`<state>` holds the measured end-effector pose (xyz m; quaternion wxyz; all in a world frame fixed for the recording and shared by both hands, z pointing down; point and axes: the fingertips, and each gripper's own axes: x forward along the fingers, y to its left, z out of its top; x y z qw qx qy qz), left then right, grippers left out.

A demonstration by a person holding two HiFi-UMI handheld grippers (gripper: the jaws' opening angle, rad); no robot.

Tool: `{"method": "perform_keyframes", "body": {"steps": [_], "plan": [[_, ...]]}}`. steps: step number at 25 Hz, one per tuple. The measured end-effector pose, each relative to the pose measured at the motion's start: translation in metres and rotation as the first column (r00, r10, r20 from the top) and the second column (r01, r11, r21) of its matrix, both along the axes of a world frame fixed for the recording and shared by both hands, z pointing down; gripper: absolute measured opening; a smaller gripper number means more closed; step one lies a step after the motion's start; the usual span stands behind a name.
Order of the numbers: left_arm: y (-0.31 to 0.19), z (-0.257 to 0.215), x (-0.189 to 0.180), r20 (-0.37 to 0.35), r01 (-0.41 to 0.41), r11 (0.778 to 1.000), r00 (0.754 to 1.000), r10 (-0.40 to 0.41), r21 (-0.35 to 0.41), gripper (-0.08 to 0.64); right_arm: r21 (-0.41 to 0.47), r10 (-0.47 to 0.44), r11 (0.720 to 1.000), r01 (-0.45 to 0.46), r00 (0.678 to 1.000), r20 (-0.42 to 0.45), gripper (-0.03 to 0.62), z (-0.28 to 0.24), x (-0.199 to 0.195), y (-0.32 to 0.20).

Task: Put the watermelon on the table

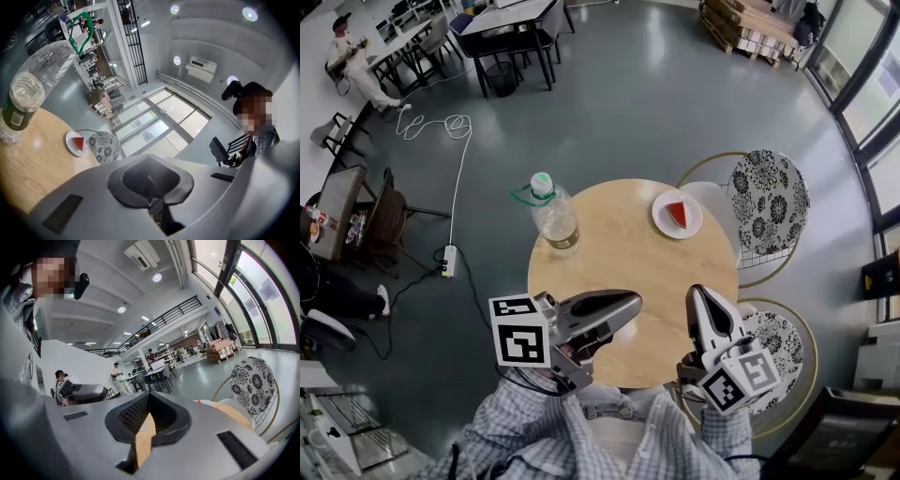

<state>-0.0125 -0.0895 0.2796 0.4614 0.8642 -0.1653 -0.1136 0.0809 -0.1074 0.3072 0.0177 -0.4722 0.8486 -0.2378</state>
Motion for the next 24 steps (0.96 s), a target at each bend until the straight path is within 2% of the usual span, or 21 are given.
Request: {"method": "perform_keyframes", "body": {"steps": [10, 24], "plan": [[-0.002, 0.0, 0.002, -0.011, -0.011, 1.0, 1.0, 0.011, -0.004, 0.008, -0.023, -0.032, 0.999, 0.032, 0.999, -0.007, 0.008, 0.008, -0.008, 0.0], [-0.005, 0.005, -0.003, -0.016, 0.015, 1.0, 1.0, -0.015, -0.02, 0.008, -0.041, -0.061, 0.997, 0.06, 0.998, -0.028, 0.008, 0.017, -0.013, -0.001]]}}
